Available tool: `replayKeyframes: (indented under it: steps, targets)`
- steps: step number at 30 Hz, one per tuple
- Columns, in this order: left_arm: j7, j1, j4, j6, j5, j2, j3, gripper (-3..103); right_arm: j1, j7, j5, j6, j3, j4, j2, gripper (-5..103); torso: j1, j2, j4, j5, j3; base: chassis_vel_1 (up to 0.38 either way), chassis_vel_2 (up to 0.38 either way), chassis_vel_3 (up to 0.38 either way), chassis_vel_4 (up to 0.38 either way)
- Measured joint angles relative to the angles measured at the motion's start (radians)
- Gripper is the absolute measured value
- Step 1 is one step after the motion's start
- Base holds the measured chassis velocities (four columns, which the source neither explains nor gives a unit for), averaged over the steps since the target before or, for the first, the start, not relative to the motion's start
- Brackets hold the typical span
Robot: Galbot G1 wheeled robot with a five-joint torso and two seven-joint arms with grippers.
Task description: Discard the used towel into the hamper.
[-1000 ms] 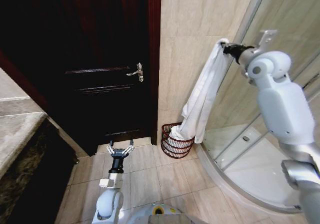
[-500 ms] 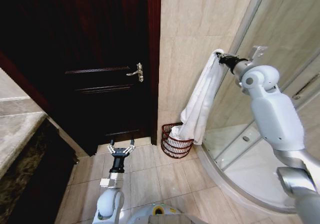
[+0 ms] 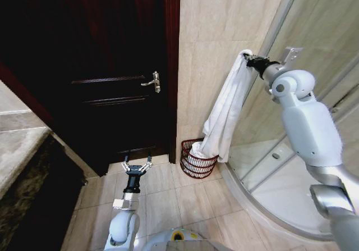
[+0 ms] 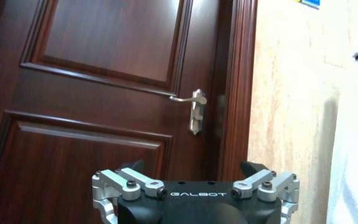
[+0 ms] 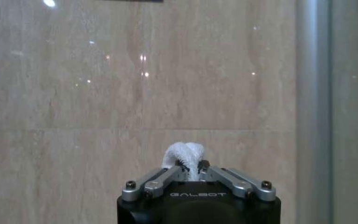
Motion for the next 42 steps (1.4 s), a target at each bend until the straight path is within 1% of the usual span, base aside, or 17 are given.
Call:
replayKeyframes:
  steps: [6, 9, 10, 13, 14, 16, 20, 23, 28, 30, 31, 33, 34, 35, 39, 42]
  targets:
    - [0.000, -0.006, 0.014, -0.001, 0.000, 0.003, -0.001, 100, 0.011, 0.002, -0.030, 0.028, -0.013, 0.013, 0.015, 4, 0.000, 0.000, 0.0006, 0.0000, 0.000, -0.144, 0.155, 0.159, -0.148]
    - [0.001, -0.010, 0.016, -0.001, 0.000, 0.005, -0.001, 100, 0.010, 0.013, -0.032, 0.026, -0.011, 0.046, 0.011, 4, 0.001, 0.000, 0.0003, 0.0004, 0.000, -0.132, 0.126, 0.104, -0.126]
    - [0.002, -0.012, 0.018, 0.000, 0.000, 0.005, -0.001, 100, 0.009, 0.024, -0.031, 0.022, -0.010, 0.064, 0.008, 4, 0.001, 0.000, 0.0005, 0.0003, 0.000, -0.089, 0.123, 0.054, -0.008]
    - [0.004, -0.017, 0.026, 0.002, 0.002, 0.004, 0.003, 100, 0.005, 0.065, -0.013, -0.004, -0.003, 0.102, 0.002, 4, 0.001, 0.000, 0.0001, -0.0004, 0.000, -0.046, 0.039, 0.021, -0.018]
    - [0.004, -0.017, 0.026, 0.002, 0.002, 0.004, 0.003, 100, 0.005, 0.065, -0.013, -0.004, -0.003, 0.102, 0.002, 4, 0.001, 0.000, 0.0001, -0.0004, 0.000, 0.000, 0.000, 0.000, 0.000]
    - [0.004, -0.018, 0.028, 0.003, 0.005, 0.002, 0.005, 100, -0.001, 0.089, -0.001, -0.024, 0.005, 0.123, 0.000, 4, 0.000, 0.000, 0.0001, 0.0000, 0.000, 0.000, 0.000, 0.000, 0.000]
    - [0.004, -0.020, 0.029, 0.005, 0.006, 0.002, 0.006, 100, -0.004, 0.107, 0.012, -0.032, 0.012, 0.131, 0.000, 4, -0.001, 0.000, 0.0000, 0.0002, 0.000, 0.000, 0.000, 0.000, 0.000]
    - [0.004, -0.020, 0.029, 0.007, 0.009, 0.002, 0.006, 100, -0.005, 0.125, 0.039, -0.043, 0.014, 0.135, 0.004, 4, -0.001, 0.000, 0.0001, 0.0001, 0.000, 0.000, 0.000, 0.000, 0.000]
    - [0.003, -0.024, 0.025, 0.015, 0.017, -0.002, 0.009, 100, 0.023, 0.193, 0.126, -0.056, -0.017, 0.157, 0.021, 4, 0.000, 0.000, 0.0002, 0.0002, 0.000, 0.000, 0.000, 0.000, 0.000]
    - [0.003, -0.025, 0.025, 0.015, 0.020, -0.003, 0.010, 100, 0.035, 0.194, 0.144, -0.051, -0.027, 0.160, 0.026, 4, 0.000, 0.000, 0.0002, 0.0000, 0.000, 0.000, 0.000, 0.000, 0.000]
    - [0.003, -0.025, 0.024, 0.016, 0.022, -0.005, 0.011, 100, 0.046, 0.191, 0.154, -0.038, -0.038, 0.161, 0.030, 4, 0.000, 0.000, 0.0003, -0.0004, 0.000, 0.000, 0.000, 0.000, 0.000]
    - [0.003, -0.026, 0.021, 0.017, 0.024, -0.008, 0.012, 100, 0.073, 0.156, 0.159, 0.007, -0.057, 0.156, 0.038, 4, 0.000, 0.000, 0.0004, -0.0002, 0.000, 0.000, 0.000, 0.000, 0.000]
    - [0.003, -0.026, 0.021, 0.017, 0.024, -0.008, 0.012, 100, 0.073, 0.156, 0.159, 0.007, -0.057, 0.156, 0.038, 4, 0.000, 0.000, 0.0004, -0.0002, 0.000, 0.000, 0.000, 0.000, 0.000]
    - [0.003, -0.026, 0.019, 0.017, 0.025, -0.009, 0.010, 100, 0.091, 0.147, 0.160, 0.024, -0.064, 0.152, 0.043, 4, 0.000, 0.000, 0.0003, -0.0002, 0.000, 0.000, 0.000, 0.000, 0.000]
    - [0.003, -0.025, 0.018, 0.018, 0.025, -0.005, 0.007, 100, 0.151, 0.147, 0.172, 0.035, -0.075, 0.149, 0.051, 4, 0.000, 0.000, 0.0001, 0.0003, 0.000, 0.000, 0.000, 0.000, 0.000]
    - [0.002, -0.027, 0.021, 0.018, 0.025, -0.006, 0.007, 100, 0.252, 0.168, 0.199, 0.039, -0.109, 0.137, 0.058, 4, 0.000, 0.000, 0.0000, -0.0001, 0.000, 0.000, 0.000, 0.000, 0.000]
